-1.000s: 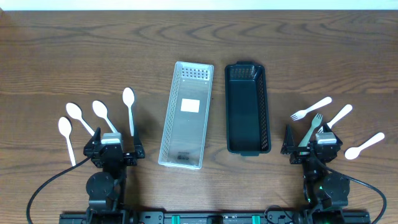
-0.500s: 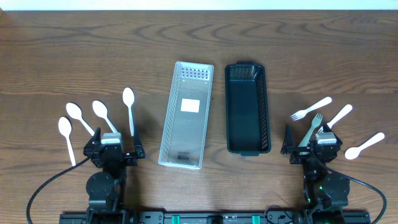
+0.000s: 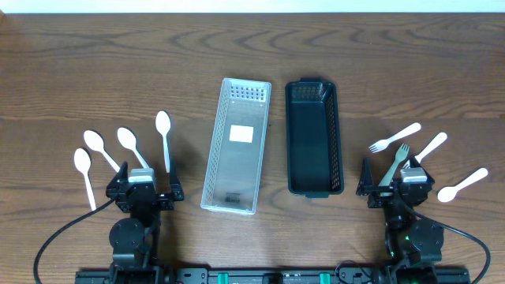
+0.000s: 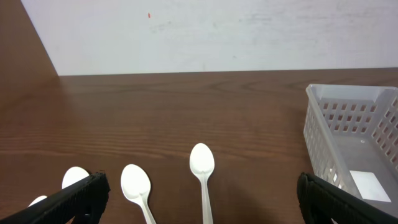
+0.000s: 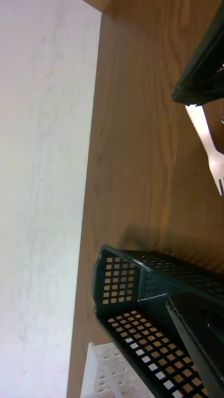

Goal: Pack container

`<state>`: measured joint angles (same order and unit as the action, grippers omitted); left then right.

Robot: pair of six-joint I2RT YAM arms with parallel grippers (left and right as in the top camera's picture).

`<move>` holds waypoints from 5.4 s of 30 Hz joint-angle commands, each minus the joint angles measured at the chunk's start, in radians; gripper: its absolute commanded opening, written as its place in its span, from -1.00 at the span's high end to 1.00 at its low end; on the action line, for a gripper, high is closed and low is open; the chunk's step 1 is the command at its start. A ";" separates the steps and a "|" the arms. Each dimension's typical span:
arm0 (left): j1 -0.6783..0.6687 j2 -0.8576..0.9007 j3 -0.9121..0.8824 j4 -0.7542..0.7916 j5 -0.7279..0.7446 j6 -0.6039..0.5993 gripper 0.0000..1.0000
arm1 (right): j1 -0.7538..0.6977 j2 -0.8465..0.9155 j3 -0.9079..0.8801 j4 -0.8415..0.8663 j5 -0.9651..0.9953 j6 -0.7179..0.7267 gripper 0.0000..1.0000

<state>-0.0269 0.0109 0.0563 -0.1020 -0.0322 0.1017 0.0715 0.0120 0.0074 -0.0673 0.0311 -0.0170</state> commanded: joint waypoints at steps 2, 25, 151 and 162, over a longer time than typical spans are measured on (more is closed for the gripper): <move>0.002 -0.005 -0.032 -0.012 -0.001 -0.009 -0.96 | 0.006 -0.005 -0.002 -0.005 -0.006 -0.014 -0.99; 0.002 0.066 0.121 -0.117 -0.001 -0.333 -0.96 | 0.006 0.039 0.086 -0.083 -0.090 0.191 -0.98; -0.261 1.605 0.991 -0.732 0.337 -0.369 0.88 | 0.224 1.618 1.071 -0.721 -0.177 0.089 0.50; -0.245 1.596 1.026 -0.678 0.198 -0.366 0.88 | 0.223 1.615 1.144 -0.717 -0.064 0.071 0.47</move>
<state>-0.2821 1.6085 1.0534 -0.7776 0.2428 -0.2623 0.2794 1.6226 1.0912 -0.7803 -0.0826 0.0700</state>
